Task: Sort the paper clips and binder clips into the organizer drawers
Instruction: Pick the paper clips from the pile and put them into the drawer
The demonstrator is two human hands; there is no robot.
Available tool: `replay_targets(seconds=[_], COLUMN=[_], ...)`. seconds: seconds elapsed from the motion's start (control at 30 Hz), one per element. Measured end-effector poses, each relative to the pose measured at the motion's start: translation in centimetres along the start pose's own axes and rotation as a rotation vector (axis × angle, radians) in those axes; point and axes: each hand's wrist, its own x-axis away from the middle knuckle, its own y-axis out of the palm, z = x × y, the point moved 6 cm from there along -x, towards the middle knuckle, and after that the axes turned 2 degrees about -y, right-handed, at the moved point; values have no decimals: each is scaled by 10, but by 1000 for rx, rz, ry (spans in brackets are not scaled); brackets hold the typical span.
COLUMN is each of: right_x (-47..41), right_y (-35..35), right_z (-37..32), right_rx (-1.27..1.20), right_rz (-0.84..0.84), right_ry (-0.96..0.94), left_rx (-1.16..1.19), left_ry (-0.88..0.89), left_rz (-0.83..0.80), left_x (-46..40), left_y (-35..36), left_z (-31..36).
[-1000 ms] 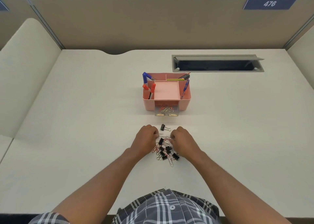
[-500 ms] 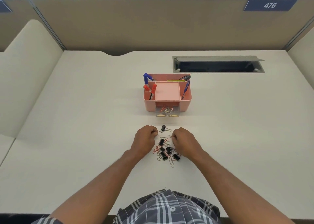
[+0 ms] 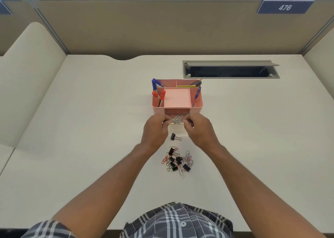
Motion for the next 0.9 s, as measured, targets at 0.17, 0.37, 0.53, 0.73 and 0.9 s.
replay_targets(seconds=[0.17, 0.37, 0.53, 0.73, 0.9], right_x=[-34, -40, -12, 36, 54], right_y=[3, 6, 7, 45, 69], right_z=[-6, -7, -2, 28, 26], right_rx=[240, 260, 121, 203, 269], right_rz=[-5, -40, -78, -429, -507], right_ry=[-59, -96, -67, 95, 69], left_rx=[-96, -56, -20, -88, -205], left_ry=[45, 76, 118, 121, 29], left_rz=[-1, 2, -9, -149, -352], left_x=[-26, -27, 4, 56, 76], left_y=[3, 5, 9, 24, 45], left_z=[17, 20, -4, -30, -46])
